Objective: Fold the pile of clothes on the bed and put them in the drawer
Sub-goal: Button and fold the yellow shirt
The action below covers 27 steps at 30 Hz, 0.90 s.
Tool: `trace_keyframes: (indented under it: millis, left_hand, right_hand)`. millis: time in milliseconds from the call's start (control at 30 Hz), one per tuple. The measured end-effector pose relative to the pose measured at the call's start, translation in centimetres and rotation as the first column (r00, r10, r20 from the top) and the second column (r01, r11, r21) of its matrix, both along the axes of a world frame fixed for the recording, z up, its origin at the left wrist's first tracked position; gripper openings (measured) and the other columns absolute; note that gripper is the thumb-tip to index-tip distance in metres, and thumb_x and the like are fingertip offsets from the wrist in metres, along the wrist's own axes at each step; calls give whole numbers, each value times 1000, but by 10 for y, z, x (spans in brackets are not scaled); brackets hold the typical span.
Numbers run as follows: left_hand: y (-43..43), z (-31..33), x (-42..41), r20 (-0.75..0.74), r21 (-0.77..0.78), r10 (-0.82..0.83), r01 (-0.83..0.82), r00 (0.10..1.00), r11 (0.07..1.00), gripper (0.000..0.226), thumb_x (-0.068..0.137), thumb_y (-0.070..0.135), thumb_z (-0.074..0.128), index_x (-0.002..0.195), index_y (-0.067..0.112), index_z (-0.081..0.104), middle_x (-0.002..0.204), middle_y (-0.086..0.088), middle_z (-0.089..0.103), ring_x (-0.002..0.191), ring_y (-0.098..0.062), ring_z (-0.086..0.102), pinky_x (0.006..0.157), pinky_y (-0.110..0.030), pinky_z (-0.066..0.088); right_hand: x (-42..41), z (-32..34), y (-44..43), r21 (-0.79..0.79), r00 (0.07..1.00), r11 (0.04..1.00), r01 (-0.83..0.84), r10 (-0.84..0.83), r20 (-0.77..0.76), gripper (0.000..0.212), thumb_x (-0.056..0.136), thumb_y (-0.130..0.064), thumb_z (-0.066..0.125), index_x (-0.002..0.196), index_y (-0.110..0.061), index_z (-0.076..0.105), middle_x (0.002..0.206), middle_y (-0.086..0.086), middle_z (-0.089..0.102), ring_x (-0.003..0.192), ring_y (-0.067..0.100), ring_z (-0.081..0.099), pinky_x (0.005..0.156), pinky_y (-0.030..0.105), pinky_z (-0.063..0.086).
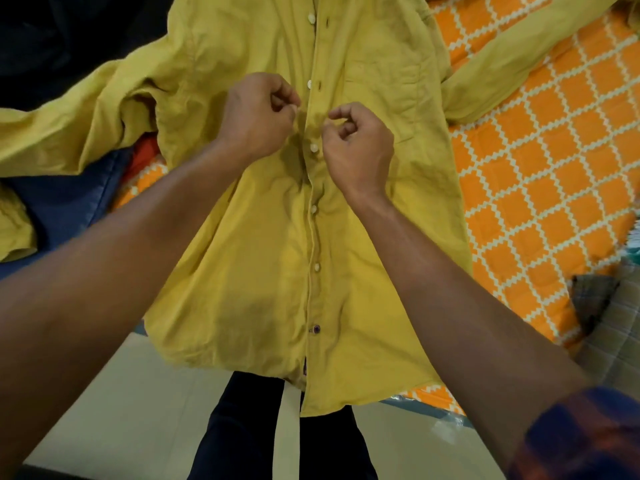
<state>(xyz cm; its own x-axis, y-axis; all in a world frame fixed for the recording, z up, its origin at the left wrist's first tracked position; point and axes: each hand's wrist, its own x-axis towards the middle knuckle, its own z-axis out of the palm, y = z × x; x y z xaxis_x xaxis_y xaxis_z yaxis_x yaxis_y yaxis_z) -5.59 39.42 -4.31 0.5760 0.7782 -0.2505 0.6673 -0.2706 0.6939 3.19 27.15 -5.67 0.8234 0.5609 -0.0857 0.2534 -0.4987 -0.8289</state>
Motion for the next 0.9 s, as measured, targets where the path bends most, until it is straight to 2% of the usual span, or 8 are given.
trace_keyframes:
  millis: [100,200,333,433,533,667,800,900]
  left_hand:
    - [19,7,10,28,28,-36,35,999,999,16,93,12,60,102,16,72,84,6,66,67,3,59,65,-7,45]
    - [35,8,26,0,83,-85,85,996,993,23,92,10,58,109,13,73,98,1,70,90,-9,67,82,-16,52]
    - [36,-3,42,-95,76,-190,197,977,977,25,91,9,61,113,10,73,110,-5,72,102,-16,67,89,-22,52]
    - [32,-13,49,-90,91,-208,217,974,972,25,92,12,61,113,10,74,109,-6,73,101,-18,67,92,-25,51]
    - [31,-24,52,-100,100,-153,163,983,982,18,92,14,64,106,12,76,100,-1,71,90,-9,63,78,-16,46]
    - [33,-28,51,-98,66,-164,171,982,983,13,90,11,65,96,13,75,88,2,67,82,-9,62,74,-20,49]
    - [29,-27,51,-132,67,-218,228,967,971,15,92,9,57,97,12,71,94,-2,69,91,-17,65,84,-33,54]
    - [30,-27,55,-75,-45,-79,76,994,996,11,92,11,61,93,15,71,81,6,65,81,-10,63,79,-27,56]
  right_hand:
    - [14,8,28,-28,998,1000,-6,8,58,17,81,-30,76,95,-21,72,64,-9,62,62,4,60,64,21,47]
    - [28,6,54,-304,951,932,-196,257,174,28,81,-35,71,104,-19,70,93,-3,67,86,12,62,68,22,38]
    - [37,0,63,-496,894,841,-216,374,246,11,83,-22,59,77,-17,52,76,-1,53,69,19,51,47,23,20]
    - [45,-8,60,-431,965,895,-119,206,162,24,78,-25,61,61,-19,45,55,-7,43,50,12,40,44,24,19]
    - [47,-15,51,-284,996,956,-69,80,27,37,76,-22,68,50,-18,42,45,-9,35,42,9,34,43,23,25]
    - [42,-25,45,-177,996,983,43,-56,-72,26,80,-20,77,58,-14,64,43,-14,49,45,3,46,54,25,42]
    - [33,-28,46,-126,990,986,109,-119,-69,10,80,-20,81,70,-22,77,49,-20,57,54,2,61,54,17,44]
    - [28,-28,49,-103,987,985,141,-149,-68,4,80,-17,79,78,-20,80,51,-22,56,51,-5,58,52,9,40]
